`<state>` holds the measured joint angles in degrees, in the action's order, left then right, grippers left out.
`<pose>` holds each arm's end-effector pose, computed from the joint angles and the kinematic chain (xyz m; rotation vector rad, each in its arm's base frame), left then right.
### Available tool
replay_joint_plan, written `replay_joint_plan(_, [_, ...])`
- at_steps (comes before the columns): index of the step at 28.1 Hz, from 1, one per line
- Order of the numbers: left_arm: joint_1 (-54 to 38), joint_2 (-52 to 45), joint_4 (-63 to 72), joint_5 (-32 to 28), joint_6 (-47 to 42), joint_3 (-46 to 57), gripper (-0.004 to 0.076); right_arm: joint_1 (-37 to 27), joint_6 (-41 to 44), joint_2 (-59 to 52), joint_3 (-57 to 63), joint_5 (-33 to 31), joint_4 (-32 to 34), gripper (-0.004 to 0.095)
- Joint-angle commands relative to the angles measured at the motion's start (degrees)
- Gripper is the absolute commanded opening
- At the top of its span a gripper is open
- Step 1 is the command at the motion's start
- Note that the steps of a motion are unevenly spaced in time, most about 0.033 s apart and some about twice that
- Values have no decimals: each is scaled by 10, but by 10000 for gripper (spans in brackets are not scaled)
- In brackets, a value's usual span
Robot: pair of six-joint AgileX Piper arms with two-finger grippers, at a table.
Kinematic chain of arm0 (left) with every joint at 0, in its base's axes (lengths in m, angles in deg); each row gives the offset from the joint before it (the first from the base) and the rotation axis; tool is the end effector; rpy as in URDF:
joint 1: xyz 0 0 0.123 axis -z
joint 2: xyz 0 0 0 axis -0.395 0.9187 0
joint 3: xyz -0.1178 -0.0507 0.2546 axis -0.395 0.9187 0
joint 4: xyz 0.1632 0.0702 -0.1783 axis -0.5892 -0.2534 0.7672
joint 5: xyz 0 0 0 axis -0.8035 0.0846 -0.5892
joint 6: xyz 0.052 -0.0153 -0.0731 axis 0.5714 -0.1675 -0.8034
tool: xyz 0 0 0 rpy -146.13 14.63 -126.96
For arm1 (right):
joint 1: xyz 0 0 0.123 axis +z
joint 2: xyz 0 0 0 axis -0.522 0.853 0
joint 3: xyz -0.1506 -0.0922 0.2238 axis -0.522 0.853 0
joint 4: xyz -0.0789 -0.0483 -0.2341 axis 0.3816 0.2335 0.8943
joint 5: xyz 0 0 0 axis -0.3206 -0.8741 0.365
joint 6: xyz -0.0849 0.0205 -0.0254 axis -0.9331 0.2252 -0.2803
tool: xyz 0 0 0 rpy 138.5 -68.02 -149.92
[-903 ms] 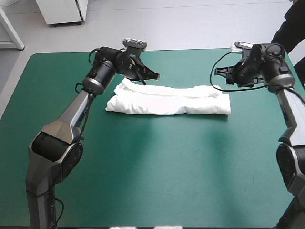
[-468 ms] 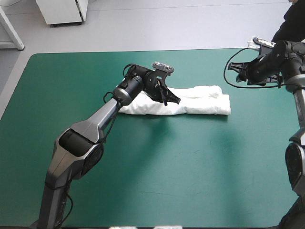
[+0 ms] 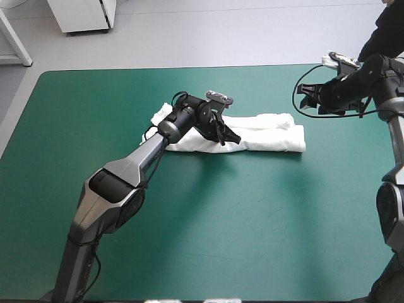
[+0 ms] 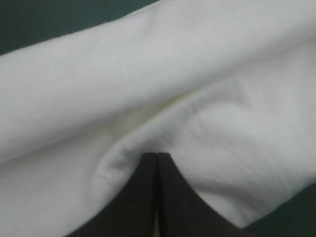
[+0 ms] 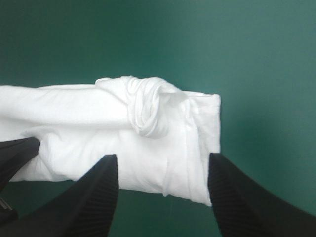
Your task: Fold the cloth
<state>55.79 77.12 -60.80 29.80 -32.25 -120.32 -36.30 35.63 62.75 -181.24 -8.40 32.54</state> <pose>0.4302 -0.2834 0.2171 0.7229 2.5658 -0.3131 0.4104 -0.0037 0.3379 0.1777 2.6057 0.4777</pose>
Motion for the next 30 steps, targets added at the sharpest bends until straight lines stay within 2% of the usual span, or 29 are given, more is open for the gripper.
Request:
replay_joint_plan(1, [4, -32, 8, -11, 0, -14, -10, -7, -36, -1, -12, -9, -43, 663])
replay_joint_plan(11, [4, -32, 12, -11, 0, -14, -10, -7, -36, 86, -7, -2, -47, 640])
replay_joint_plan(15, [4, -32, 16, -11, 0, -14, -10, -6, -46, 115, -7, -5, -71, 599])
replay_joint_plan(23, [4, -32, 18, -11, 0, -14, -10, 30, -47, 157, -5, -5, -66, 529])
replay_joint_plan(25, [4, -32, 19, -11, 0, -14, -10, 44, -36, 160, -5, -5, -48, 351])
replay_joint_plan(26, [4, -32, 19, -11, 0, -14, -10, 49, -32, 160, -5, -5, -34, 205])
replay_joint_plan(28, [4, -32, 19, -11, 0, -14, -10, 51, -30, 158, -5, -5, -22, -22])
replay_joint_plan(30, [4, -32, 20, -11, 0, -14, -10, 50, -27, 146, -6, 0, -20, -15])
